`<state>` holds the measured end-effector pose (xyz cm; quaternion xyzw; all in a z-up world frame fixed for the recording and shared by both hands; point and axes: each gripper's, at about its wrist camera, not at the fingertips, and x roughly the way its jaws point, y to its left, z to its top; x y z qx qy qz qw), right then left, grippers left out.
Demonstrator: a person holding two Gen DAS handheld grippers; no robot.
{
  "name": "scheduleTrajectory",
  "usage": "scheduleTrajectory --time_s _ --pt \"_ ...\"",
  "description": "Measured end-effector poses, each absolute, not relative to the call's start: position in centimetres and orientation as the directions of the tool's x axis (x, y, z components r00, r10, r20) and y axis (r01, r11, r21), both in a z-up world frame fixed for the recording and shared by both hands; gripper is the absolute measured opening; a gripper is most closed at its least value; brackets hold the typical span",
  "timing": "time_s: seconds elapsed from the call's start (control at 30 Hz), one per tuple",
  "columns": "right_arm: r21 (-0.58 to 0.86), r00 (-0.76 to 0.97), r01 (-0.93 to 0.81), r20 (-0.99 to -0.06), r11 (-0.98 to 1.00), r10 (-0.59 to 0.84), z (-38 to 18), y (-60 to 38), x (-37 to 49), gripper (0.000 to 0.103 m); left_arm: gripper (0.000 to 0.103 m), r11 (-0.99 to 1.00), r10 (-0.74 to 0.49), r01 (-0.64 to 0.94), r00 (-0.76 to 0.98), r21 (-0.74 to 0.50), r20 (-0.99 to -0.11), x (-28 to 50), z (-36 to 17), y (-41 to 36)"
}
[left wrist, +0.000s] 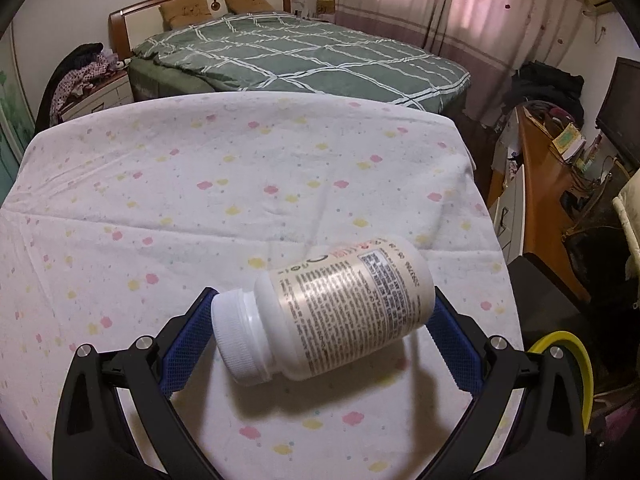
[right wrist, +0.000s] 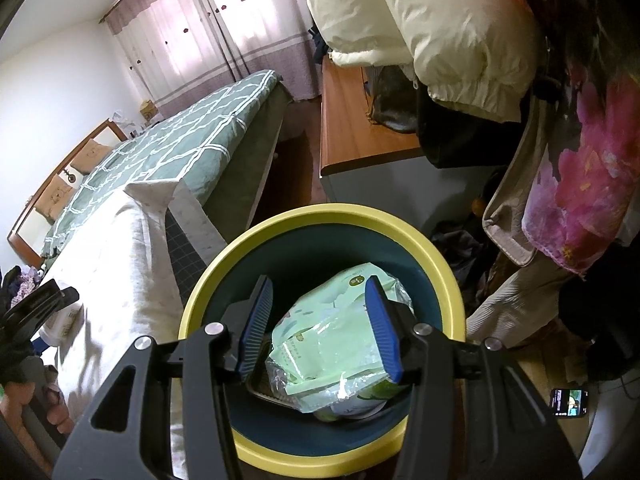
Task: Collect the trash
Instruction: 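Carry the white bottle over the bin and open the left tool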
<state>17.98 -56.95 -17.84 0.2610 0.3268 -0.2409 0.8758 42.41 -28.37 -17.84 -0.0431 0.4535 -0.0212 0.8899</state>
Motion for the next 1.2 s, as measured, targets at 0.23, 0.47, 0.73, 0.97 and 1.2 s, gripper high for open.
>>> scheduleTrajectory --time_s 0.23,0.47,0.73,0.97,1.2 --pt "0.291 0.672 0.590 -0.695 0.753 -0.257 -17.7 -57.0 17.7 0.046 0.091 0.994 -0.089 0.008 0.597 -0.105 -0.797 42.9 -17.6 -28.3" --pt "0.283 0.670 0.589 -0.694 0.757 -0.262 -17.6 -56.7 16.8 0.046 0.090 0.994 -0.100 0.036 0.608 -0.099 -0.788 41.5 -17.0 -28.2" --pt "0.255 0.669 0.574 -0.694 0.778 -0.266 -17.1 -56.1 15.0 0.046 0.090 0.986 -0.164 0.114 0.620 -0.118 -0.768 37.4 -15.0 -28.9" --pt "0.227 0.671 0.557 -0.690 0.799 -0.271 -16.4 -55.8 12.8 0.046 0.090 0.959 -0.262 0.247 0.591 -0.138 -0.763 32.5 -13.4 -32.4" --pt "0.203 0.662 0.567 -0.689 0.798 -0.295 -16.0 -56.3 10.0 0.046 0.090 0.899 -0.354 0.417 0.510 -0.135 -0.784 28.2 -13.4 -39.5"
